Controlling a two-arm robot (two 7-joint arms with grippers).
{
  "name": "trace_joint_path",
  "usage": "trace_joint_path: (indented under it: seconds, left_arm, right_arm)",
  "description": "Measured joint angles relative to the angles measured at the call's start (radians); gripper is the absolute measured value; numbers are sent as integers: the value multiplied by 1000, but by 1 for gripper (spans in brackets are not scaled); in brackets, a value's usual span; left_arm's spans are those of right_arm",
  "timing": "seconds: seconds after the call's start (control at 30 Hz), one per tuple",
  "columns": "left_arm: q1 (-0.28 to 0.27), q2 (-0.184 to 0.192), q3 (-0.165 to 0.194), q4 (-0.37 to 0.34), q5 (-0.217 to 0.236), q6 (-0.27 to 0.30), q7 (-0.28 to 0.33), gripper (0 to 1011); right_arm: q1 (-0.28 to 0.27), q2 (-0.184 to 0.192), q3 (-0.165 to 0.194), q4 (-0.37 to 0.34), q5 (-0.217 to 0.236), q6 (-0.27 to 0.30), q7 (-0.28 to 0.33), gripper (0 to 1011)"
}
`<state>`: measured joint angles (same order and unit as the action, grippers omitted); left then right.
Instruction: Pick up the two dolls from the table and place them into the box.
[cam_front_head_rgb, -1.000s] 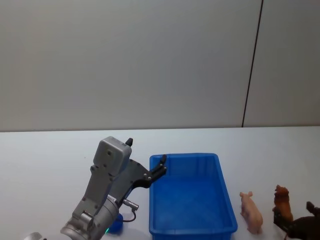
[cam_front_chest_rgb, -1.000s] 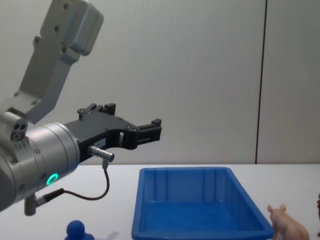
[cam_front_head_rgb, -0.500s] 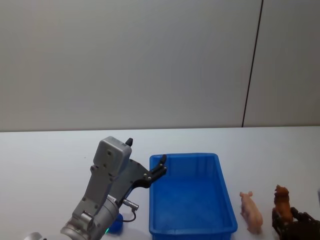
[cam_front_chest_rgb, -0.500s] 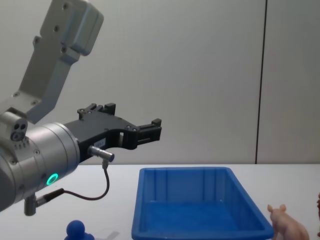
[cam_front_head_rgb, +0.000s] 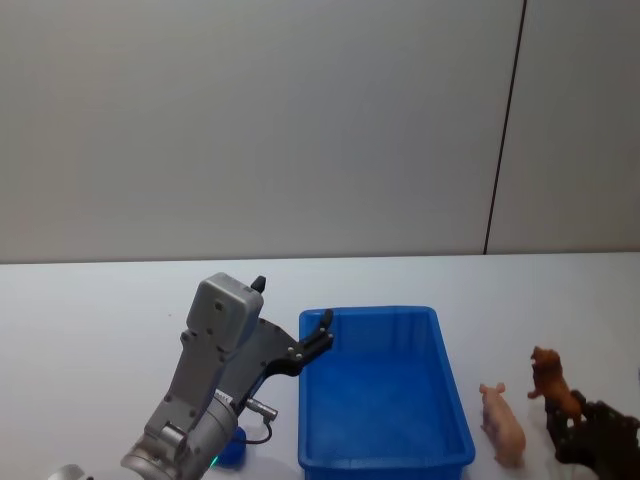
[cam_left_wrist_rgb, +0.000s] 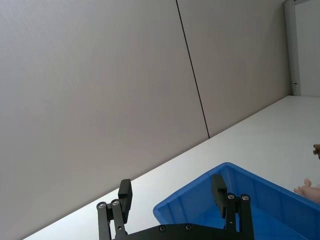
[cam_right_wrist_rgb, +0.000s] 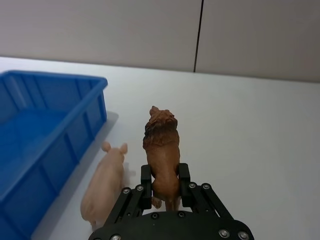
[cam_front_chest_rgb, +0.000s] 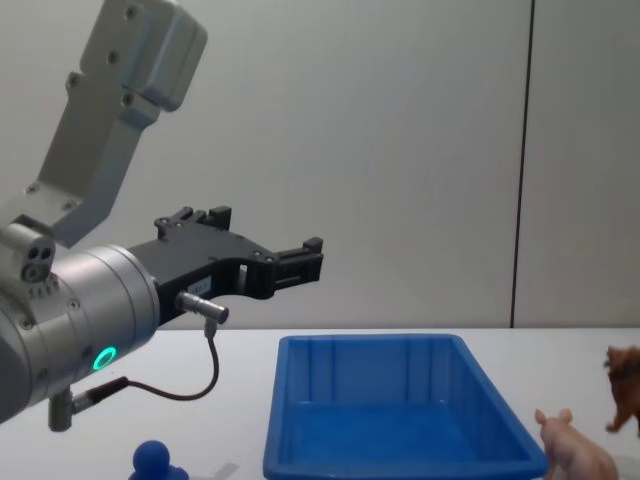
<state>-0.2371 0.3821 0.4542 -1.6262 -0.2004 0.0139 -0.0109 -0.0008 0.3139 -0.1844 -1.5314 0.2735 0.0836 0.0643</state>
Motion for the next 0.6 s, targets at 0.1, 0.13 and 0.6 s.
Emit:
trace_joint_path:
  seconds: [0.1,0.13,0.6]
  left_arm:
    - [0,0,0,0,0,0,0,1001]
    - [0,0,0,0,0,0,0,1001]
    - [0,0,0,0,0,0,0,1001]
  right_arm:
    - [-1,2,1,-22,-4,-11,5,298]
    - [-1,2,2,-27,-6,-14,9,298]
    - [33,-13,-12,-82,-24,-35,109,298]
